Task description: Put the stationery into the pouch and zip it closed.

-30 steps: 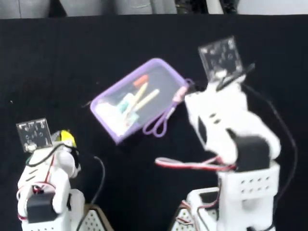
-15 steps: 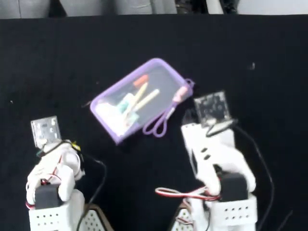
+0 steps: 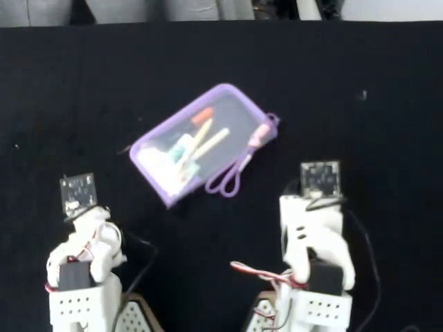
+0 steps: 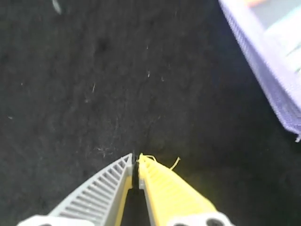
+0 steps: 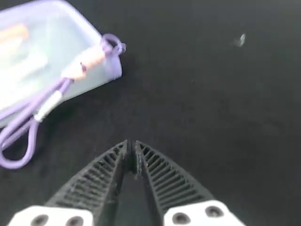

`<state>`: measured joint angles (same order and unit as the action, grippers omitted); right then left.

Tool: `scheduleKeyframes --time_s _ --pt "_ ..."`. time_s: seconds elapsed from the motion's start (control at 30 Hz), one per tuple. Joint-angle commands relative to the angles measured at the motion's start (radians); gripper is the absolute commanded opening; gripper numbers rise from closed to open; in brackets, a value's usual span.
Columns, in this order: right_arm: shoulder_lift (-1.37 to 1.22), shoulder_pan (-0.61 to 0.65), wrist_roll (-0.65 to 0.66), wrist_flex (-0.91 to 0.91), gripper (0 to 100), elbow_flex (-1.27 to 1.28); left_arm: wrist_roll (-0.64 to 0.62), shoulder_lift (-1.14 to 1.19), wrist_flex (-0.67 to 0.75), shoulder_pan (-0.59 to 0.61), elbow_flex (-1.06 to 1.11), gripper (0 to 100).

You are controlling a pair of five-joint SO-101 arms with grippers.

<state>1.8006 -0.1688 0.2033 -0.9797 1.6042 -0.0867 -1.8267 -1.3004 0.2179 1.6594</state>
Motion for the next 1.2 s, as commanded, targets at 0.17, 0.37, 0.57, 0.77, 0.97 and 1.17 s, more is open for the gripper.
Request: scheduleKeyframes --time_s 0.17,0.37,0.57,0.77,0.97,1.17 --pt "0.094 -0.020 -0.002 -0.160 1.2 0.079 -0.002 0.003 0.031 0.010 0.038 3" --pt "0.094 -0.020 -0.003 -0.325 1.2 0.079 -0.003 0.003 0.031 0.008 0.038 3" --pt "0.094 -0.020 -0.002 -0.325 1.2 0.079 -0.003 0.003 0.031 0.007 0.038 3" --pt "0.094 -0.020 -0.002 -0.325 1.2 0.079 -0.003 0.003 0.031 0.008 0.038 3" --pt "0.094 -0.020 -0.002 -0.325 1.2 0.079 -0.003 0.003 0.031 0.008 0.038 3" --pt "0.094 -0.020 -0.002 -0.325 1.2 0.079 -0.003 0.003 0.031 0.007 0.038 3"
